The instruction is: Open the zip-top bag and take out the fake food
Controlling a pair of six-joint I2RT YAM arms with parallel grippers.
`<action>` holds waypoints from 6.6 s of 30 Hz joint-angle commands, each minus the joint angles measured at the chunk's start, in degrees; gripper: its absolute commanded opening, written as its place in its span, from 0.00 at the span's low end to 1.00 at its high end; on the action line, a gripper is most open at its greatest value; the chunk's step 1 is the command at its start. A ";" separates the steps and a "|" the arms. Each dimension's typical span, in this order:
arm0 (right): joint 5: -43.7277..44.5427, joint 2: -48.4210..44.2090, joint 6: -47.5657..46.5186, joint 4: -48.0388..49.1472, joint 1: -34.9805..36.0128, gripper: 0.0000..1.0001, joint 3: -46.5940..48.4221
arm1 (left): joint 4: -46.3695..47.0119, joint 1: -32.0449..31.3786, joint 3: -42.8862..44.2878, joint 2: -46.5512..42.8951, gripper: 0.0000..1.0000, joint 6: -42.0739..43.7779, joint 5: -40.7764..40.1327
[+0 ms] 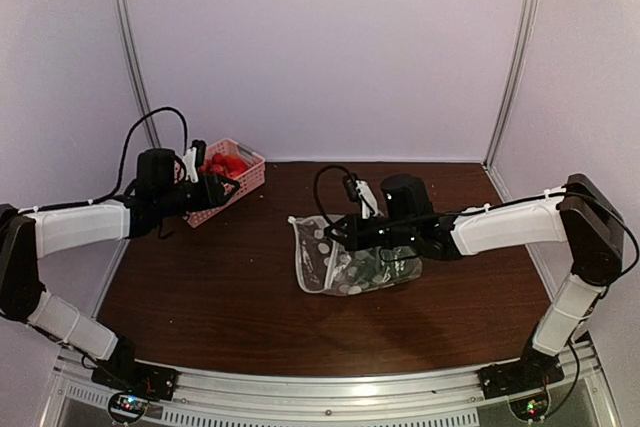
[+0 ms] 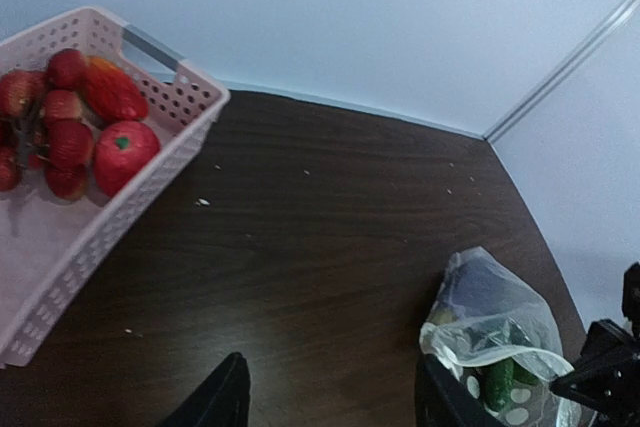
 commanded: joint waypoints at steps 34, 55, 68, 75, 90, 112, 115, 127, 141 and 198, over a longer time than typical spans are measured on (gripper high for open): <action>0.35 3.64 3.50 5.16 3.73 0.00 1.86 | 34.87 -26.43 -14.43 14.35 0.42 -8.22 -6.45; -0.66 4.80 4.66 6.23 3.77 0.00 3.10 | 34.27 -33.31 -12.02 16.56 0.40 3.79 -3.06; -0.79 3.99 5.53 6.52 3.92 0.00 2.55 | 49.29 -35.14 -8.25 32.95 0.49 7.27 -1.05; -0.64 4.17 6.45 7.12 3.93 0.00 2.04 | 55.08 -36.38 -8.03 37.07 0.56 14.61 -0.34; 3.81 0.74 3.45 0.72 3.57 0.21 1.60 | 52.35 -37.64 -8.16 38.44 0.60 19.09 -9.09; 6.82 -5.37 -11.88 -24.58 -14.14 0.64 3.06 | 46.13 -37.60 -5.57 37.66 0.59 24.43 -7.52; 5.50 -3.44 -13.25 -26.59 -15.98 0.66 4.15 | 45.57 -37.58 -5.08 37.75 0.60 24.92 -7.25; -2.97 4.56 -13.55 -25.15 -17.69 0.50 4.58 | 40.34 -37.60 -1.08 38.39 0.64 26.67 -6.32; -9.04 4.43 -7.74 -16.03 -16.47 0.00 -1.21 | 33.08 -37.73 3.53 39.27 0.67 27.57 -5.24; -3.10 -5.53 -5.17 -12.11 -20.19 0.00 -9.90 | -1.07 -38.14 -20.40 -2.47 0.08 18.51 -14.54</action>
